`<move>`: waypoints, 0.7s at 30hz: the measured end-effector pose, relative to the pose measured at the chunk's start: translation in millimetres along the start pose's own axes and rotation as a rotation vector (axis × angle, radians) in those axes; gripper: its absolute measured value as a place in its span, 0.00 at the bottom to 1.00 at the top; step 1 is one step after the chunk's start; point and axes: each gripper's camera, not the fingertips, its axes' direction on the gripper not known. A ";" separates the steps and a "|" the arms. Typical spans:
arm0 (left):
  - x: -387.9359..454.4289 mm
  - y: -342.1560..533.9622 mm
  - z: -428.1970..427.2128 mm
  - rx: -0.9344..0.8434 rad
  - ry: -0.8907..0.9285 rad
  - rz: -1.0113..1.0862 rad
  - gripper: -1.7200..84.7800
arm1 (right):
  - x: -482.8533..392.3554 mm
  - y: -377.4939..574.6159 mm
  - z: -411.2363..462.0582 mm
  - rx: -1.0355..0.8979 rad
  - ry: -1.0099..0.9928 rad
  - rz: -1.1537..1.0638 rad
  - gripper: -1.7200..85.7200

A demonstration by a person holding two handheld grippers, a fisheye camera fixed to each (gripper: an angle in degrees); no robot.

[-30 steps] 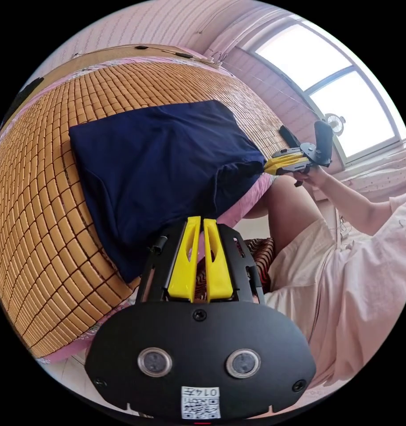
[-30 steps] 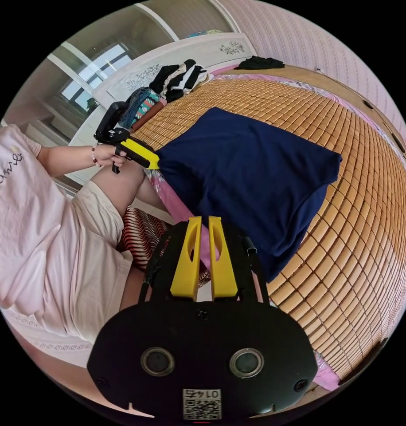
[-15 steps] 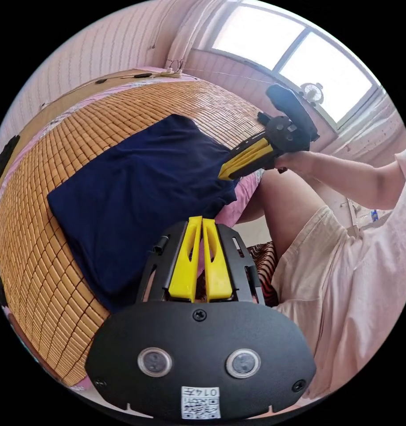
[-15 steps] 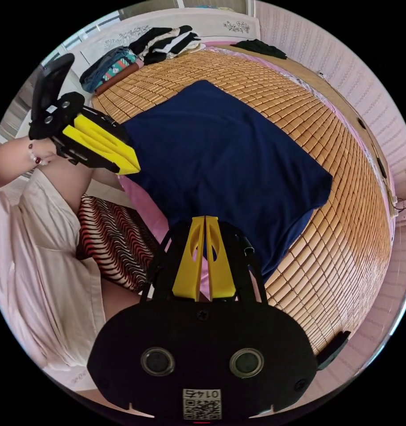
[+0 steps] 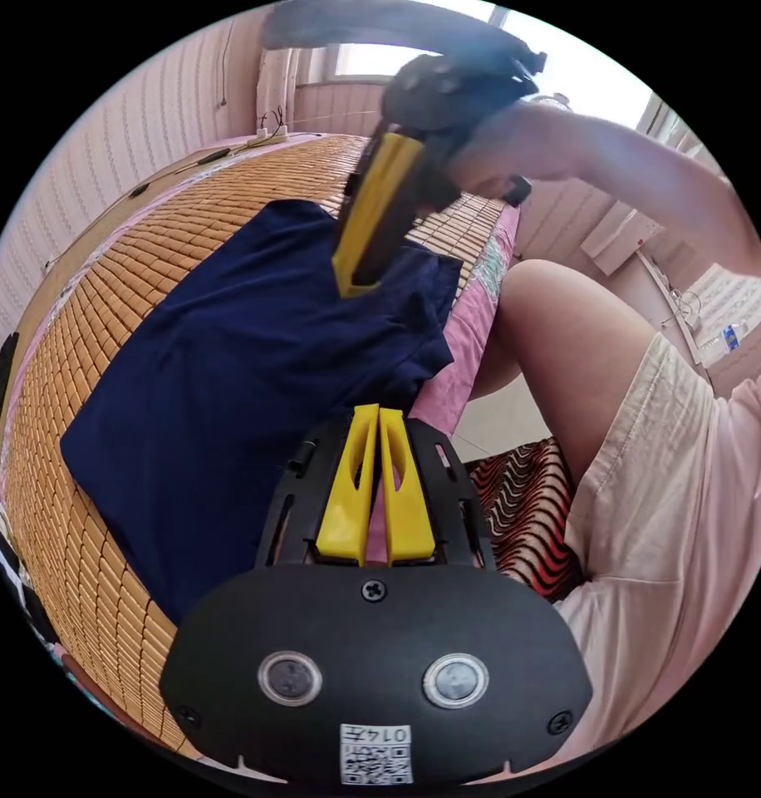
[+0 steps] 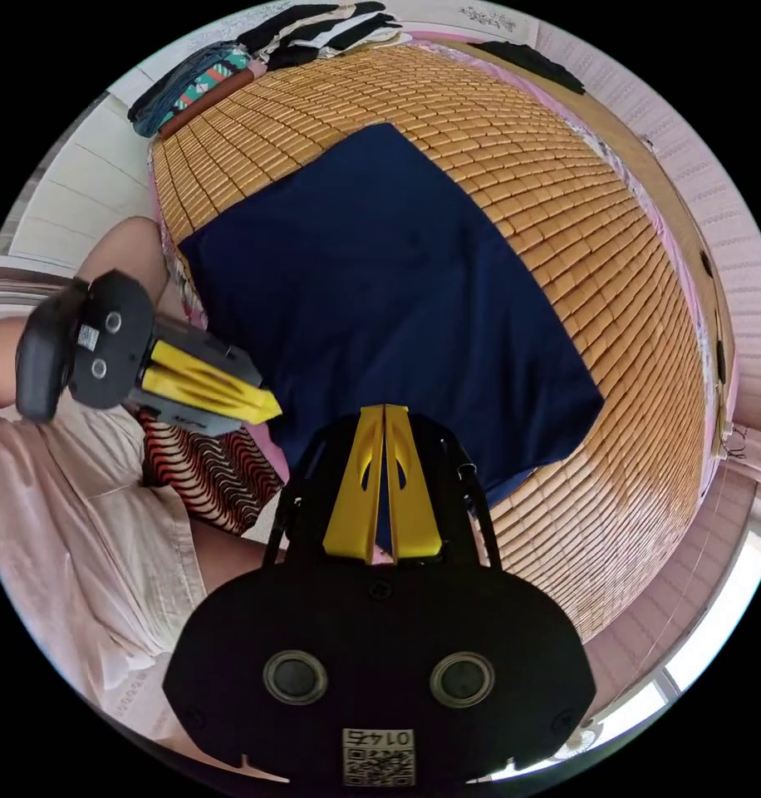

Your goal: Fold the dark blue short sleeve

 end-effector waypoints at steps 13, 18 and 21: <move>19.8 0.8 15.5 0.046 0.019 -0.102 0.01 | 41.7 -111.6 25.2 -0.092 -0.022 -0.024 0.01; 27.0 -1.1 20.5 0.045 0.027 -0.106 0.01 | 68.1 -130.9 31.4 -0.120 -0.106 0.051 0.01; 33.9 -2.4 25.5 0.035 0.046 -0.086 0.01 | 69.2 -134.2 23.4 -0.200 -0.084 -0.017 0.01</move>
